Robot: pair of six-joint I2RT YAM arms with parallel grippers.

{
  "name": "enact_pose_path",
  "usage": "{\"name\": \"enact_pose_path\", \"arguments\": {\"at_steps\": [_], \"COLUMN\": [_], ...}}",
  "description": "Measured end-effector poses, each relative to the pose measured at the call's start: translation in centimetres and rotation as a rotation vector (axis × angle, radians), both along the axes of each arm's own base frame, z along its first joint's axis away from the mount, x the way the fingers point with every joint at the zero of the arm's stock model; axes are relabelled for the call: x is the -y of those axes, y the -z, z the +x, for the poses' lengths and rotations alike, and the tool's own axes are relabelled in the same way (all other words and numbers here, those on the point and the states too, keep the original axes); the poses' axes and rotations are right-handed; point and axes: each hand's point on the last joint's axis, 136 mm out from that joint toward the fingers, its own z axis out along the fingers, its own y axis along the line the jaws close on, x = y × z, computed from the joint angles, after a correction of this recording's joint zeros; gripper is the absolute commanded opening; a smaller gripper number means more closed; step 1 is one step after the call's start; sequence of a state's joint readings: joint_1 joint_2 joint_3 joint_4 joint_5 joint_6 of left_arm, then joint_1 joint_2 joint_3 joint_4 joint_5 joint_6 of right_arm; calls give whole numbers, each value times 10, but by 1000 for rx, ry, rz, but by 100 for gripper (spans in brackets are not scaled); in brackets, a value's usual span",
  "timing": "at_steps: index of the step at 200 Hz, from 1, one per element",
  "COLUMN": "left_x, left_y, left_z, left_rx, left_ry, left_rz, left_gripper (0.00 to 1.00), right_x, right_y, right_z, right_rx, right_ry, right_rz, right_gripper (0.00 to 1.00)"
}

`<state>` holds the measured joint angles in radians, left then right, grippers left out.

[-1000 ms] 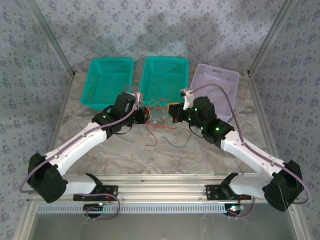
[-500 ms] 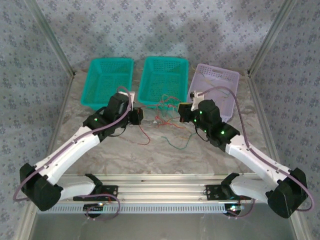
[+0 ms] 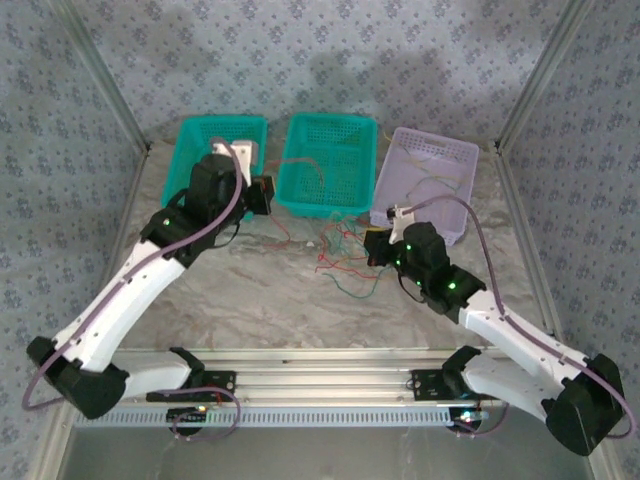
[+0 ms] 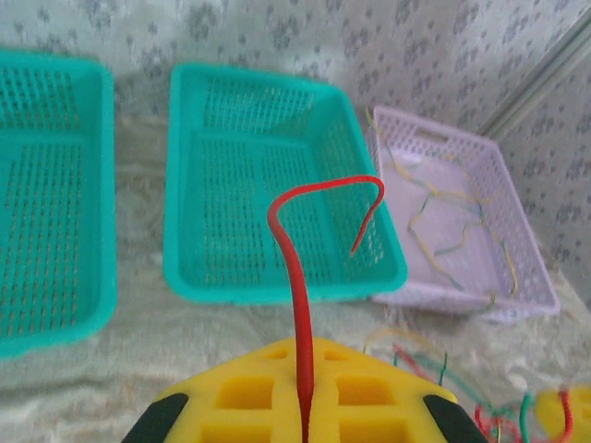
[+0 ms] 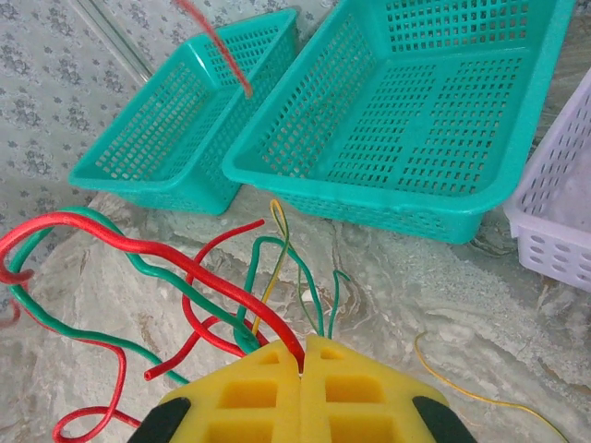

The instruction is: Untangle the cables

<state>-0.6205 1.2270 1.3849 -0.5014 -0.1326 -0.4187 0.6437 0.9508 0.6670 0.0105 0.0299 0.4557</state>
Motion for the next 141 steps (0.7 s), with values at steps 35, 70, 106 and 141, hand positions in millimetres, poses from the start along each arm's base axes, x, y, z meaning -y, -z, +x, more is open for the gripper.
{"name": "enact_pose_path", "arguments": {"at_steps": [35,70,106,141], "left_x": [29,52,72,99], "left_y": [-15,6,45,65], "left_z": [52,112,165,210], "left_rx": [55,57,43,51], "left_ry": [3,-11,-21,-17], "left_rz": [2,24,70,91], "left_gripper": [0,0,0,0], "right_x": [4,8,8,7], "right_y": [-4,-14,-17,-15], "right_z": [-5,-12,-21,-31], "right_rx": [13,34,33,18], "right_ry": [0,-3,-24,-45], "right_rz": [10,26,29,18], "right_gripper": [0,0,0,0]}}
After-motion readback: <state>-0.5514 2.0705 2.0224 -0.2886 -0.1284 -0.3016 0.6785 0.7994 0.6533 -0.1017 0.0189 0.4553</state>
